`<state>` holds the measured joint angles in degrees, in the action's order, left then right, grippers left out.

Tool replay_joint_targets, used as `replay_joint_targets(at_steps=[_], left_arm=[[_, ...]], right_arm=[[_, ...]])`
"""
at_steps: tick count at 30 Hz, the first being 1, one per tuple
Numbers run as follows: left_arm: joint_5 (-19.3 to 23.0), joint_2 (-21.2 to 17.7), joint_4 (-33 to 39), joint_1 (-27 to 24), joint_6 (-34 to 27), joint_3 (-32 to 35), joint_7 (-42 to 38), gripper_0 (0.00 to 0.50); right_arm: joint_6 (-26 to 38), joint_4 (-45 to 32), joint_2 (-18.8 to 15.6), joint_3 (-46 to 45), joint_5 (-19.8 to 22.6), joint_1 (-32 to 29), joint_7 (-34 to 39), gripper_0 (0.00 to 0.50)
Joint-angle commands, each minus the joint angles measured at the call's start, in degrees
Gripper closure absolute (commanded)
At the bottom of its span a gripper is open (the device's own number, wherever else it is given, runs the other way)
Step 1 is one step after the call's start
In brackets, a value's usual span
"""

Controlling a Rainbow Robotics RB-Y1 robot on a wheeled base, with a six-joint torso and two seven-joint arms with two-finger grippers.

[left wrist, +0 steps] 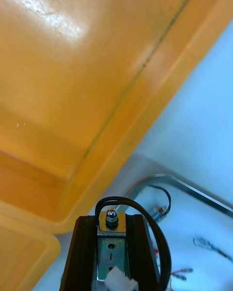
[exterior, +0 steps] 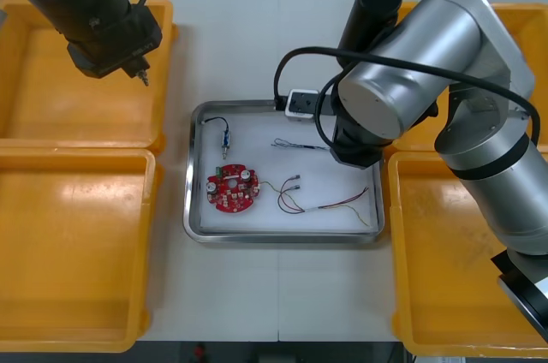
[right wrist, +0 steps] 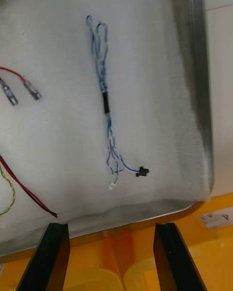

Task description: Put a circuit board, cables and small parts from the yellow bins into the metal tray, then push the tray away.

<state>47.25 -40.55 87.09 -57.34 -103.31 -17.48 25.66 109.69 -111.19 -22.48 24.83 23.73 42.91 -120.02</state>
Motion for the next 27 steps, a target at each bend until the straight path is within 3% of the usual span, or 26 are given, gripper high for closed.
replay_joint_targets(at_steps=[1, 11, 17, 27], left_arm=[[1.8, -1.0, 6.2, -2.1, -2.5, 0.4, 0.7, 0.5], [2.2, 2.5, 12.0, -4.2, -2.5, -7.7, -4.7, 0.5], [0.6, 6.6, 12.6, -5.1, -0.8, -13.9, -6.1, 0.5], [-1.0, 10.6, 9.8, -5.1, 7.1, -23.2, -6.1, 0.5]], right_arm=[[0.3, -7.1, 1.3, -7.1, -0.3, -2.1, 5.1, 0.0], [0.3, -13.8, -1.0, -16.0, -0.4, -5.5, 18.1, 0.0], [0.3, -16.9, -4.7, -21.2, 0.0, -10.1, 26.2, 0.0], [0.3, -18.4, -8.8, -34.7, 5.8, -18.5, 32.4, 0.0]])
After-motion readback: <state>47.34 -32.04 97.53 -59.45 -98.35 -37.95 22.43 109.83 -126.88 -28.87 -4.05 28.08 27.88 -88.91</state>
